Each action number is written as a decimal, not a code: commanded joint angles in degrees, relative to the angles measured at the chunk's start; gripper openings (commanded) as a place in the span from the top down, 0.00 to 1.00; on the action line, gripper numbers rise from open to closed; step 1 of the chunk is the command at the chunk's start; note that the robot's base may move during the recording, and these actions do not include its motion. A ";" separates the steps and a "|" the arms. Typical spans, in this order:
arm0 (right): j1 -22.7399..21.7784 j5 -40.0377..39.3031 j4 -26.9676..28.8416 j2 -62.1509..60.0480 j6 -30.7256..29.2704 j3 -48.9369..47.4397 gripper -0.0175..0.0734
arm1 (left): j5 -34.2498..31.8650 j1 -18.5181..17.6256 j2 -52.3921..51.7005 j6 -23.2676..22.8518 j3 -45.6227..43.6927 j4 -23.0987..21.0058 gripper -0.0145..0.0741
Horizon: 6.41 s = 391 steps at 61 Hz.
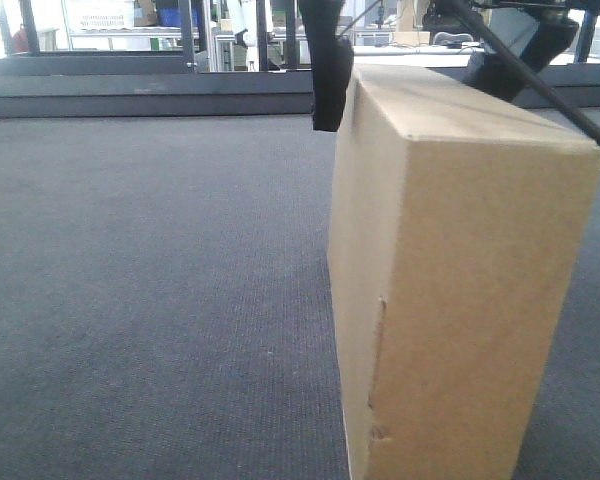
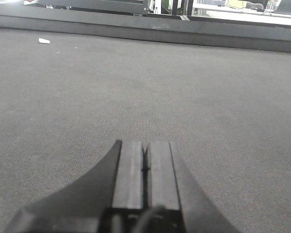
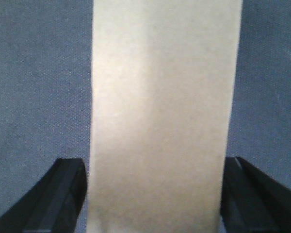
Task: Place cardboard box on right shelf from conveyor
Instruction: 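Close the right gripper on the cardboard box's narrow top edge, then lift the cardboard box off the conveyor with the right gripper, then hold the box in the right gripper while the base turns away from the conveyor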
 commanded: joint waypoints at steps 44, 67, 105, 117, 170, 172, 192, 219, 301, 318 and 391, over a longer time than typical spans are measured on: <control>-0.18 -0.03 -2.72 -5.69 -0.34 -1.86 0.73 | -4.68 0.08 -0.55 -0.16 -0.16 -0.26 0.97; -6.65 -8.31 -3.97 -15.30 -16.29 2.38 0.73 | -4.68 0.08 -0.55 -0.16 -0.16 -0.26 0.97; -32.48 -36.87 6.24 -41.62 -45.13 28.69 0.73 | -4.68 0.08 -0.55 -0.16 -0.16 -0.26 0.97; -36.34 -47.76 6.97 -50.49 -45.09 36.50 0.73 | -4.68 0.08 -0.55 -0.16 -0.16 -0.26 0.97; -36.34 -47.61 6.97 -80.30 -45.09 48.08 0.73 | -4.68 0.08 -0.55 -0.16 -0.16 -0.26 0.97; -36.34 -47.61 6.97 -80.30 -45.09 48.08 0.73 | -4.68 0.08 -0.55 -0.16 -0.16 -0.26 0.97; -36.34 -47.61 6.97 -80.30 -45.09 48.08 0.73 | -4.68 0.08 -0.55 -0.16 -0.16 -0.26 0.97; -36.34 -47.61 6.97 -80.30 -45.09 48.08 0.73 | -4.68 0.08 -0.55 -0.16 -0.16 -0.26 0.97; -36.34 -47.61 6.97 -80.30 -45.09 48.08 0.73 | -4.68 0.08 -0.55 -0.16 -0.16 -0.26 0.97; -36.34 -47.61 6.97 -80.30 -45.09 48.08 0.73 | -4.68 0.08 -0.55 -0.16 -0.16 -0.26 0.97; -36.34 -47.67 6.97 -80.30 -45.09 48.08 0.73 | -4.68 0.08 -0.55 -0.16 -0.16 -0.26 0.97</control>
